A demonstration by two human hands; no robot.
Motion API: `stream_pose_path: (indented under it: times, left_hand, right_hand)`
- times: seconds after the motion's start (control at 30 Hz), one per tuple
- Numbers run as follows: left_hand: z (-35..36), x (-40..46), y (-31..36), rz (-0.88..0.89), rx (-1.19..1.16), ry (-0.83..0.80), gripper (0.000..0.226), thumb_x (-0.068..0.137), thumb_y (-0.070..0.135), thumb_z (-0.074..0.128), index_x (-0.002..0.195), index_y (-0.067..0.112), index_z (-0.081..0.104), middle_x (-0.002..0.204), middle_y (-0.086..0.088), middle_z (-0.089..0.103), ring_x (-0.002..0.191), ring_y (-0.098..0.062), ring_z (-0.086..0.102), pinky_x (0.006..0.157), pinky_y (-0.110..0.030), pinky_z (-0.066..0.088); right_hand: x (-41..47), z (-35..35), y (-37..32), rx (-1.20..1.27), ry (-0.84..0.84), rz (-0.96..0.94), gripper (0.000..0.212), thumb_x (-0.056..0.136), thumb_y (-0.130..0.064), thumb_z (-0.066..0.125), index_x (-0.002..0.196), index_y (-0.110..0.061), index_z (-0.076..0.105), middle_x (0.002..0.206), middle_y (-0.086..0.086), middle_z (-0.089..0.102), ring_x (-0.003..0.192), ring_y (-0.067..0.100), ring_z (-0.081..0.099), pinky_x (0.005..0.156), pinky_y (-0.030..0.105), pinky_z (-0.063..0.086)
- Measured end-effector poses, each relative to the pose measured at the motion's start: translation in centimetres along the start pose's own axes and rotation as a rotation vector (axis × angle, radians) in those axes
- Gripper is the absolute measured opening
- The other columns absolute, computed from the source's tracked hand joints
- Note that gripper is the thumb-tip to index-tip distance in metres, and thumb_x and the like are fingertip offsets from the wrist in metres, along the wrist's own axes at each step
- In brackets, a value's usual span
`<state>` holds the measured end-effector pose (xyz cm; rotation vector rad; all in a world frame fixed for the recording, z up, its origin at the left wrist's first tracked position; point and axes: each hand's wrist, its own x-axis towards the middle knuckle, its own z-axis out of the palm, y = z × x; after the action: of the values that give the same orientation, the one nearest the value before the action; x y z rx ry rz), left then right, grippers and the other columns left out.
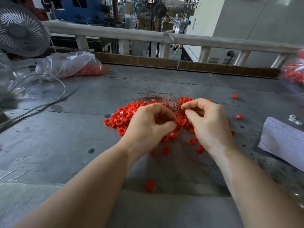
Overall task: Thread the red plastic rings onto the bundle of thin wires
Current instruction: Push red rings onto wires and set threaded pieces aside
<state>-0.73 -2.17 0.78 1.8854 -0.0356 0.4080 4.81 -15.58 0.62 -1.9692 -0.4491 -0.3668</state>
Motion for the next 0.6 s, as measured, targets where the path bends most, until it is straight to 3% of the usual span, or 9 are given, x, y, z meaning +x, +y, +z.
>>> stream_pose_path:
  times: [0.1, 0.17, 0.33, 0.5, 0.6]
  left_hand:
    - [-0.35, 0.2, 0.13, -0.173, -0.421, 0.049, 0.018, 0.08, -0.007, 0.064, 0.077, 0.01, 0.063, 0.065, -0.003, 0.066, 0.057, -0.009, 0.062, 0.06, -0.021, 0.054]
    - [-0.46, 0.31, 0.04, -0.217, -0.547, 0.066, 0.017, 0.081, -0.007, 0.061, 0.08, 0.009, 0.065, 0.066, -0.005, 0.066, 0.056, -0.009, 0.063, 0.056, -0.02, 0.053]
    - [-0.46, 0.44, -0.01, -0.261, -0.687, 0.057, 0.014, 0.082, -0.003, 0.06, 0.083, 0.009, 0.069, 0.064, -0.003, 0.067, 0.055, -0.008, 0.062, 0.052, -0.017, 0.051]
    - [-0.46, 0.49, -0.21, -0.277, -0.718, 0.049, 0.014, 0.082, 0.002, 0.059, 0.088, 0.011, 0.069, 0.066, -0.001, 0.069, 0.058, -0.006, 0.064, 0.055, -0.015, 0.051]
    - [-0.49, 0.48, -0.16, -0.32, -0.802, 0.024, 0.017, 0.071, 0.003, 0.062, 0.082, 0.01, 0.073, 0.067, -0.003, 0.069, 0.061, -0.007, 0.066, 0.058, -0.015, 0.053]
  right_hand:
    - [-0.09, -0.04, -0.42, 0.057, -0.008, -0.008, 0.022, 0.086, -0.005, 0.059, 0.077, -0.023, 0.066, 0.056, -0.01, 0.056, 0.048, 0.004, 0.044, 0.051, 0.021, 0.04]
    - [-0.22, -0.07, -0.71, 0.08, -0.023, -0.035, 0.022, 0.086, -0.005, 0.059, 0.077, -0.024, 0.066, 0.055, -0.01, 0.056, 0.05, 0.005, 0.045, 0.051, 0.025, 0.041]
    - [-0.3, -0.13, -1.03, 0.109, -0.056, -0.077, 0.025, 0.087, -0.005, 0.059, 0.076, -0.027, 0.064, 0.055, -0.025, 0.058, 0.05, -0.003, 0.05, 0.052, 0.009, 0.038]
    - [-0.36, -0.11, -0.97, 0.134, -0.08, -0.103, 0.027, 0.088, -0.006, 0.059, 0.076, -0.03, 0.063, 0.055, -0.024, 0.058, 0.051, -0.001, 0.05, 0.055, 0.013, 0.04]
    - [-0.36, -0.03, -0.86, 0.135, -0.092, -0.119, 0.028, 0.089, -0.005, 0.059, 0.078, -0.03, 0.063, 0.056, -0.025, 0.058, 0.053, -0.003, 0.052, 0.057, 0.01, 0.04]
